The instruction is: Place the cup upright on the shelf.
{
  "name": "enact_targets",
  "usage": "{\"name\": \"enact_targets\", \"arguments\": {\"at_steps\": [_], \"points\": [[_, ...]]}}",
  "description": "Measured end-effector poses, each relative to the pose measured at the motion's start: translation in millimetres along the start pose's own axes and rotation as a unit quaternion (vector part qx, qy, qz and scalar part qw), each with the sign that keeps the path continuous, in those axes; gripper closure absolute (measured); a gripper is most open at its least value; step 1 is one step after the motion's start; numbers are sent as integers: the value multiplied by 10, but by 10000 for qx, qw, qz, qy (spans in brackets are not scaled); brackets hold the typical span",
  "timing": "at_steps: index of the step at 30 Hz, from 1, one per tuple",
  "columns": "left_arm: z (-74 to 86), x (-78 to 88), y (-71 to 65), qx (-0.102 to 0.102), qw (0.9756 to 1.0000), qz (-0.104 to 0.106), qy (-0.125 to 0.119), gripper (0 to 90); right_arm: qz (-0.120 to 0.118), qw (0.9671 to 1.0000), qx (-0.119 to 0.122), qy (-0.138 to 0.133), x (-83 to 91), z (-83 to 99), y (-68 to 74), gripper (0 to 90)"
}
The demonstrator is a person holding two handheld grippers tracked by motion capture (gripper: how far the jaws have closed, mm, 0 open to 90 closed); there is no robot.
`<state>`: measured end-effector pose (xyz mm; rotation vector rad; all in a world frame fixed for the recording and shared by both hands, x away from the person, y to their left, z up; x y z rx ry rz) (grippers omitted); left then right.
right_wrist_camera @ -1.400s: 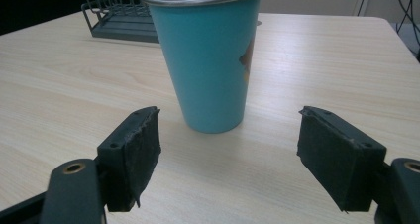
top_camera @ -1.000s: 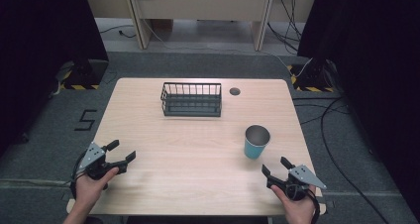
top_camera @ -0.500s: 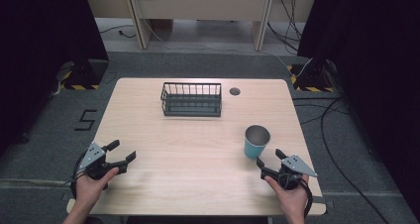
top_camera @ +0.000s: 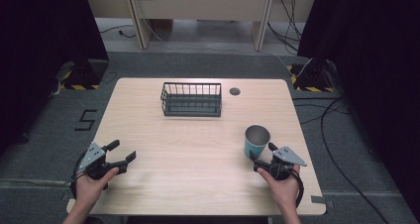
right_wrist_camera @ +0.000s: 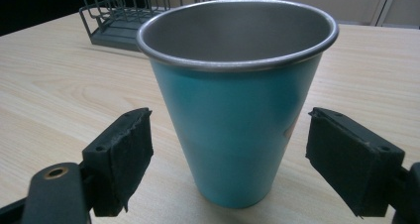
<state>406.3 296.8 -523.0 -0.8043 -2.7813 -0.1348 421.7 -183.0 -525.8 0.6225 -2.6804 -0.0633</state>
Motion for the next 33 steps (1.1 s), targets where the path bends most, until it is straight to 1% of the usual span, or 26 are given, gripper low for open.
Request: {"name": "enact_targets", "arguments": {"at_steps": [2,3,4,7,9,10,14,17,18,19,23,24,25,27,29,31,32,33], "points": [[0,0,-1,-2,10000,5,-1,154,15,10000,-3,21,-33,4,-5,187],[-1,0,-2,-6,10000,5,-1,155,-1,10000,-46,31,-47,5,2,187],[3,-2,-13,33,10000,39,15,155,2,10000,-27,32,-60,2,-1,187],[2,-3,-13,37,10000,40,7,155,10,10000,-2,23,-103,-10,0,181],[3,-3,-12,36,10000,41,9,154,16,10000,-13,22,-128,-16,-4,181],[-1,-1,-3,-3,10000,9,-3,155,10,10000,-14,23,-137,-16,-7,181],[-1,-2,-3,-6,10000,8,-3,155,35,10000,8,28,-187,-25,-22,169],[-1,-2,-5,-2,10000,13,-5,155,6,10000,9,19,-227,-39,-20,162],[3,-3,-14,36,10000,43,8,155,3,10000,-3,11,-241,-46,-19,161],[-1,-2,-5,2,10000,17,-6,155,3,10000,4,19,-254,-51,-19,159],[-1,-2,-3,-2,10000,15,-6,155,0,10000,41,17,-297,-59,-15,149],[3,-4,-13,37,10000,46,5,155,3,10000,58,7,-308,-60,-14,148],[-1,-3,-4,-1,10000,18,-8,155,6,10000,73,3,-317,-59,-13,149],[-1,-3,-6,-2,10000,19,-9,155,-2,10000,89,-1,-328,-57,-10,151],[1,-4,-16,35,10000,50,2,155,22,9999,145,-8,-330,-55,-16,162],[2,-6,-17,39,10000,56,2,155,4,9999,112,-12,-331,-51,-16,175],[-1,-6,-9,2,10000,30,-10,155,-2,9999,108,-15,-330,-51,-16,177],[2,-7,-18,36,10000,58,1,155,-5,9999,110,-19,-329,-50,-15,179]]}}
Point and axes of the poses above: each handheld gripper's, and its own axes: x roughly backward along the jaws, z roughly out of its underside, y roughly to its left, the point moved 8 cm from there along -x, roughly forward along the jaws, and after that the axes turned 5 degrees about -x, right-handed, at the moved point
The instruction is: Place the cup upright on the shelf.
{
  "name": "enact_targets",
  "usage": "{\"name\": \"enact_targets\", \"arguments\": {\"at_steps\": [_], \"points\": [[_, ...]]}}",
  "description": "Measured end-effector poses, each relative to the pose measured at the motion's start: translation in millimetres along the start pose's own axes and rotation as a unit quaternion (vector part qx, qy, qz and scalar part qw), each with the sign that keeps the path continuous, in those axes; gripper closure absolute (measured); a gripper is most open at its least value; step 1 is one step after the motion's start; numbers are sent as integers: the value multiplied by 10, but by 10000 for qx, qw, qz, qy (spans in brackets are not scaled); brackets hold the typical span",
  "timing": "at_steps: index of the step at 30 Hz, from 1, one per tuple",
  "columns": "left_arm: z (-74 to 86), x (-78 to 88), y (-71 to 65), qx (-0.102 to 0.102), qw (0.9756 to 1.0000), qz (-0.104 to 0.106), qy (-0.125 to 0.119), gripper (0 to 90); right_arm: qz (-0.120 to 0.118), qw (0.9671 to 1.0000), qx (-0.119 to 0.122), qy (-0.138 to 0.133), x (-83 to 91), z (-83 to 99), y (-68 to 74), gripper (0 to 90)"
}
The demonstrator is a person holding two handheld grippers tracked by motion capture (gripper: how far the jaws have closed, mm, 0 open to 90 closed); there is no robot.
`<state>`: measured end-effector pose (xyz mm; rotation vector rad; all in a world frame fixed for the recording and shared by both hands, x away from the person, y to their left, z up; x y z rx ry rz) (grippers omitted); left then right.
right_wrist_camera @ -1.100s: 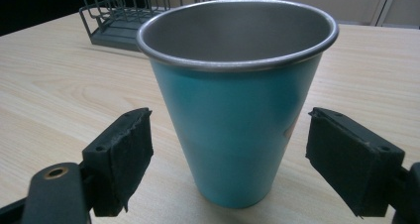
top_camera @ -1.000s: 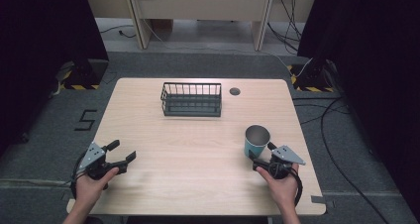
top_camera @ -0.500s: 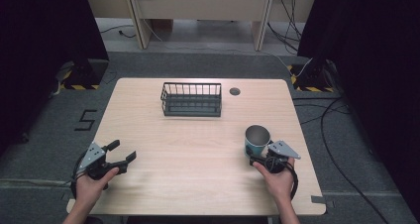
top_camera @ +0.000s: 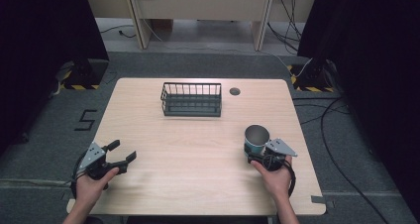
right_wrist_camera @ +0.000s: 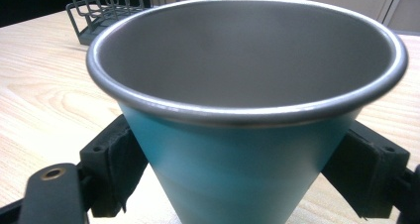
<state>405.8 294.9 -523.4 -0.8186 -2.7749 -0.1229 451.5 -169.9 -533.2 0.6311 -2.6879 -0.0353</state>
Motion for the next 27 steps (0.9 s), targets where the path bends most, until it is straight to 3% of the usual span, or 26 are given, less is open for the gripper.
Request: {"name": "enact_targets", "arguments": {"at_steps": [27], "points": [[-1,3,3,7,10000,-4,-3,156,-131,9992,13,-388,35,-232,144,184]]}}
Point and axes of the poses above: each handheld gripper's, and its own axes: x roughly backward along the jaws, z roughly out of its underside, y roughly to its left, the point moved 8 cm from there along -x, roughly forward along the jaws, and after that the axes turned 5 degrees about -x, right-handed, at the moved point
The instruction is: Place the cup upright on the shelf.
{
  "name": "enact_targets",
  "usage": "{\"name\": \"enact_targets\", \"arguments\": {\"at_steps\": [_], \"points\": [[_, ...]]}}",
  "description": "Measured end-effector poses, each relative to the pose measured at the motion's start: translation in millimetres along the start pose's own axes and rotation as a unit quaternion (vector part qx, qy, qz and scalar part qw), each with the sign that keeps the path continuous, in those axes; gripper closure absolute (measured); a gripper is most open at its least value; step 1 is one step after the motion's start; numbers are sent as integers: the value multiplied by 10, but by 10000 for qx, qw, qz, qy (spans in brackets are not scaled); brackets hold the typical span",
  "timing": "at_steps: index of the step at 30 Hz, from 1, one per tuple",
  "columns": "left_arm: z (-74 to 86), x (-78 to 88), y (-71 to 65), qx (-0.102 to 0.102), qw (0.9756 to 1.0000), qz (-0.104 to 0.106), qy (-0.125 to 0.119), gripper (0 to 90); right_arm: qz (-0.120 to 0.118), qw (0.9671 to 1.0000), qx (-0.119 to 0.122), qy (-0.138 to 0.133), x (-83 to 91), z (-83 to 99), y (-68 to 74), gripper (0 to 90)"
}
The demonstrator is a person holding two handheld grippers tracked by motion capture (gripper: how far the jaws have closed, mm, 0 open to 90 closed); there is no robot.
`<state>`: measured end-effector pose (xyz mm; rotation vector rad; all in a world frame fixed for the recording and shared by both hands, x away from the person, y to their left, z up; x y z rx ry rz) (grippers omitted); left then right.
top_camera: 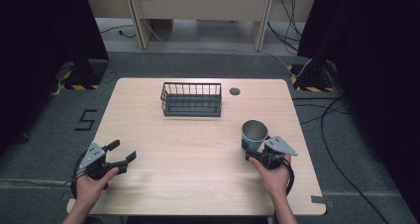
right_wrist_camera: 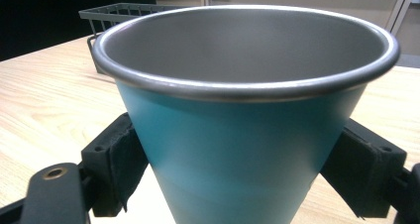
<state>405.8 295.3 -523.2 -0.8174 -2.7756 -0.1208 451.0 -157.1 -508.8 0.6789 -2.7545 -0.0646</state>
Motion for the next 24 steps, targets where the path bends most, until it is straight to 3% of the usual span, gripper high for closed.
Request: {"name": "enact_targets", "arguments": {"at_steps": [24], "points": [[-1,1,12,-26,10000,-26,-13,157,-103,9998,127,-143,-153,-238,140,184]]}}
Point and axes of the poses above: each handheld gripper's, and its own axes: x roughly backward along the jaws, z roughly out of its underside, y roughly to its left, the point moved 8 cm from there along -x, roughly forward along the jaws, and after that the axes turned 5 degrees about -x, right-handed, at the moved point
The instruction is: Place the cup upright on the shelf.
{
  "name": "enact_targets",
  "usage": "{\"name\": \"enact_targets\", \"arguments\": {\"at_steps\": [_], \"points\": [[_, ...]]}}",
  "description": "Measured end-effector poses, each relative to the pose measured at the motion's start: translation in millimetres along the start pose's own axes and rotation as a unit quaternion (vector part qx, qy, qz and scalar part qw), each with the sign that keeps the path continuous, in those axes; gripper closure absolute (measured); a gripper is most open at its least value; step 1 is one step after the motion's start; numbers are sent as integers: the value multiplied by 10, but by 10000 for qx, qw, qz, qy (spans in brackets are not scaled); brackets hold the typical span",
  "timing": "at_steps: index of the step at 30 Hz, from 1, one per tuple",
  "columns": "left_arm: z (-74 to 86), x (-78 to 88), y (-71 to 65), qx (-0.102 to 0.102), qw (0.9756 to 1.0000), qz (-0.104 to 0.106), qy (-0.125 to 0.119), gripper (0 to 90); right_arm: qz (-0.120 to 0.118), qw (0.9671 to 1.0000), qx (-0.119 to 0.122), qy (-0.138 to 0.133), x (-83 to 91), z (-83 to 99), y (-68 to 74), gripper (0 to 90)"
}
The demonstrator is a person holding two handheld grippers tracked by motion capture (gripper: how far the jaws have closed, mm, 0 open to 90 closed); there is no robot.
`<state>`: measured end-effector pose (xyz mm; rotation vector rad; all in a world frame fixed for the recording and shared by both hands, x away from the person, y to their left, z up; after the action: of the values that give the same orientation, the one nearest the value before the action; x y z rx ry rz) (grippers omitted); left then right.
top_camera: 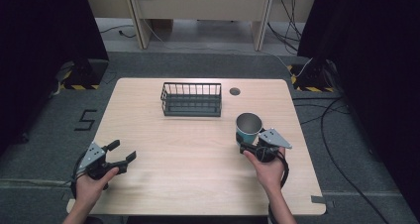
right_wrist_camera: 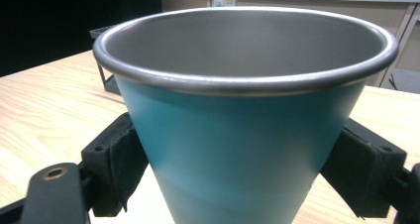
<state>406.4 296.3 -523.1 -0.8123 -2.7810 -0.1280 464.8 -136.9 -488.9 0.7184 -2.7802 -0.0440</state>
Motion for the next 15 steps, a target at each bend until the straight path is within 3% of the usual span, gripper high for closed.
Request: {"name": "enact_targets", "arguments": {"at_steps": [15], "points": [[2,2,-4,3,10000,11,11,157,-45,9999,46,-87,-108,-145,67,184]]}}
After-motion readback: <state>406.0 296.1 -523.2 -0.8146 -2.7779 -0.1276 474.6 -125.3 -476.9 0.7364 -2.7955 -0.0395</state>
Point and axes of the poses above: each handheld gripper's, and its own axes: x roughly backward along the jaws, z roughly out of its underside, y roughly to its left, the point moved 8 cm from there along -x, roughly forward along the jaws, and after that the axes turned 5 degrees about -x, right-handed, at the moved point
